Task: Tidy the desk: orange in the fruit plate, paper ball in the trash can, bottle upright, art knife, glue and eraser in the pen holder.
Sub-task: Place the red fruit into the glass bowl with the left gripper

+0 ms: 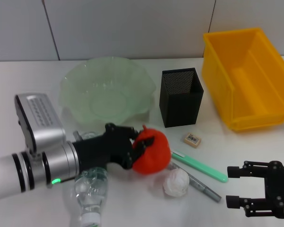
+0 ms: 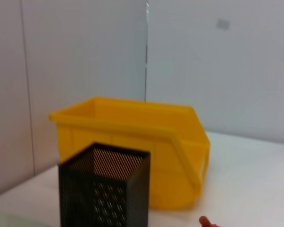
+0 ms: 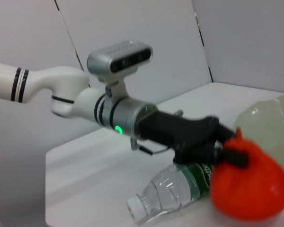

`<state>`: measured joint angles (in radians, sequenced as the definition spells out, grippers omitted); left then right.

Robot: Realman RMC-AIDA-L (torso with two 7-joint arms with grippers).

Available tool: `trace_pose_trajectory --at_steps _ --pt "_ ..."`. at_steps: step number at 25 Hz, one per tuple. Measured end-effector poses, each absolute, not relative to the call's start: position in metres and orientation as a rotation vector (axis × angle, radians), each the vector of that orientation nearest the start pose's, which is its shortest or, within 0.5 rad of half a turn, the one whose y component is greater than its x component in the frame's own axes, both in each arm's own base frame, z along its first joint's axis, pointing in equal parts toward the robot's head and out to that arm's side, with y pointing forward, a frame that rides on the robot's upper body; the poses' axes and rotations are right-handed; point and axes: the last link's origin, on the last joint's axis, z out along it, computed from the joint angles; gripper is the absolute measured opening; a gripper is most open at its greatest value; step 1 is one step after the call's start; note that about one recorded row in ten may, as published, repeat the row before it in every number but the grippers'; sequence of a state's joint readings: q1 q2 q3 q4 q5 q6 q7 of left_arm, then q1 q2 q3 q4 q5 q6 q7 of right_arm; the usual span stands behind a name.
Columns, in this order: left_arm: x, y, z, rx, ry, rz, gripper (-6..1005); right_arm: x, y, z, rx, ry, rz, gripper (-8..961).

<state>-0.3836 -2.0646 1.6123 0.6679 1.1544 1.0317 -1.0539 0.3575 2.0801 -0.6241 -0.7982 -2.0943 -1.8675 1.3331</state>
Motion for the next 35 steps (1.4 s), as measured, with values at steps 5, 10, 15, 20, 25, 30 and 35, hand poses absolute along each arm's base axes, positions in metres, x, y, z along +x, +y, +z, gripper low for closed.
trace_pose_trajectory --at_steps 5,10,15,20,25,30,35 --pt "-0.223 0.338 -0.058 -2.56 -0.373 -0.757 154 0.292 0.258 0.024 -2.86 0.612 0.735 695" --pt "-0.217 0.349 -0.048 -2.512 -0.374 -0.792 117 0.29 0.259 0.023 -2.865 0.601 0.741 694" --pt "-0.204 0.402 -0.04 -2.356 -0.451 -0.688 80 0.288 0.261 0.02 -2.877 0.594 0.752 692" --pt "-0.206 0.434 -0.05 -2.269 -0.531 -0.525 62 0.284 0.263 0.016 -2.898 0.591 0.76 691" --pt "-0.206 0.446 -0.048 -2.187 -0.612 -0.517 160 0.284 0.263 0.015 -2.901 0.593 0.758 689" --pt "-0.216 0.437 -0.045 -2.183 -0.628 -0.548 290 0.286 0.263 0.013 -2.891 0.608 0.755 688" --pt "-0.226 0.427 -0.043 -2.19 -0.628 -0.559 397 0.285 0.265 0.011 -2.884 0.619 0.759 686"
